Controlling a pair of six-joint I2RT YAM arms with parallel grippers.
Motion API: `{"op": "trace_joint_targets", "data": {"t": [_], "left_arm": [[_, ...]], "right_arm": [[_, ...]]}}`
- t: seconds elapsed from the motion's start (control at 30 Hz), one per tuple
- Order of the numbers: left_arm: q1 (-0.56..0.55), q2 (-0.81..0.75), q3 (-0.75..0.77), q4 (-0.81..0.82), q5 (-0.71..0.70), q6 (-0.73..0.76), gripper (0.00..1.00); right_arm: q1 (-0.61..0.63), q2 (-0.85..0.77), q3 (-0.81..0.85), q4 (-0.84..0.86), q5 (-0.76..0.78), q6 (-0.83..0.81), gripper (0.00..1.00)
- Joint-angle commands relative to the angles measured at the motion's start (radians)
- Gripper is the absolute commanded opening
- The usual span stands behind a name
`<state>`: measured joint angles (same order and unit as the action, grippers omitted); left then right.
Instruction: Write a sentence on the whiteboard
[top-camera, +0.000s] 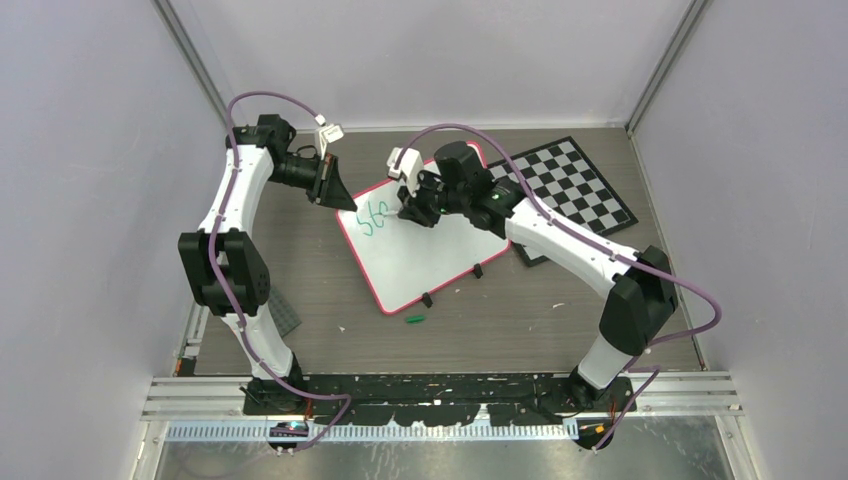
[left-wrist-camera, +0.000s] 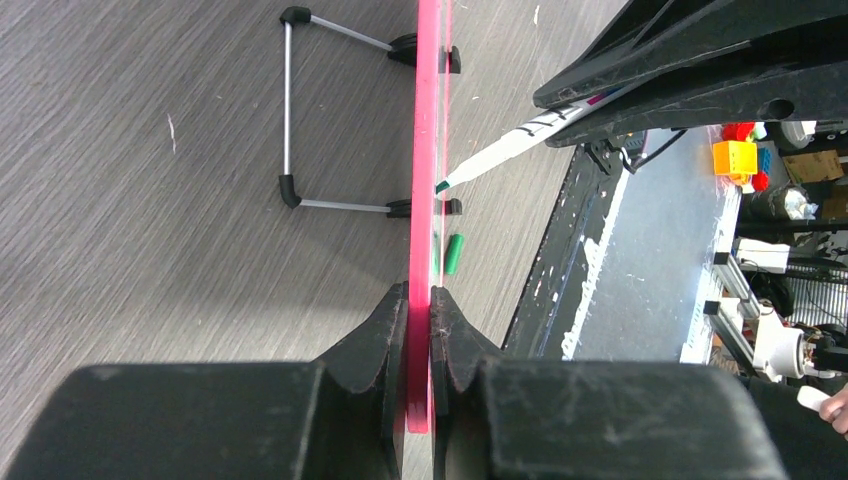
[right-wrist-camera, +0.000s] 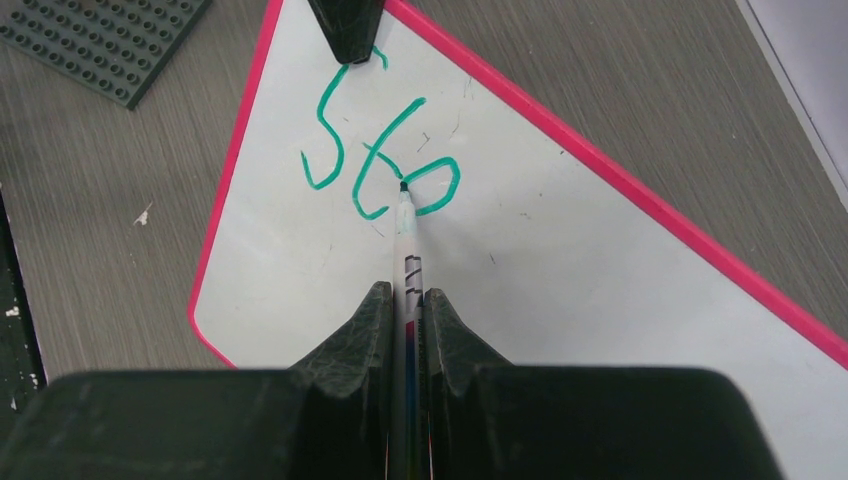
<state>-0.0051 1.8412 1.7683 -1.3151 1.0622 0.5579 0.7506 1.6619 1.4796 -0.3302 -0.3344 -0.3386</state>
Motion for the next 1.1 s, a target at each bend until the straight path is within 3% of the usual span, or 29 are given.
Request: {"op": "trace_joint_targets", "data": {"t": [0.0,0.37,1.07], "left_arm": [[-0.046,-0.018,-0.024,-0.022,-0.011,-0.001,0.0],[-0.046,-0.017,-0.024,-0.027,-0.015,0.004,0.0],[-0.06,-0.013,-0.01,-0.026,-0.018,-0.001,0.0]], "right_arm": [[-0.001,-0.045,-0.028,0.008,0.026,-0.016,0.0],[-0.016,-0.089,-0.067,-0.025,0.046,-0.054,0.0],[-0.025,-0.078,0.01,0.014,0.024,-0.039,0.0]]}}
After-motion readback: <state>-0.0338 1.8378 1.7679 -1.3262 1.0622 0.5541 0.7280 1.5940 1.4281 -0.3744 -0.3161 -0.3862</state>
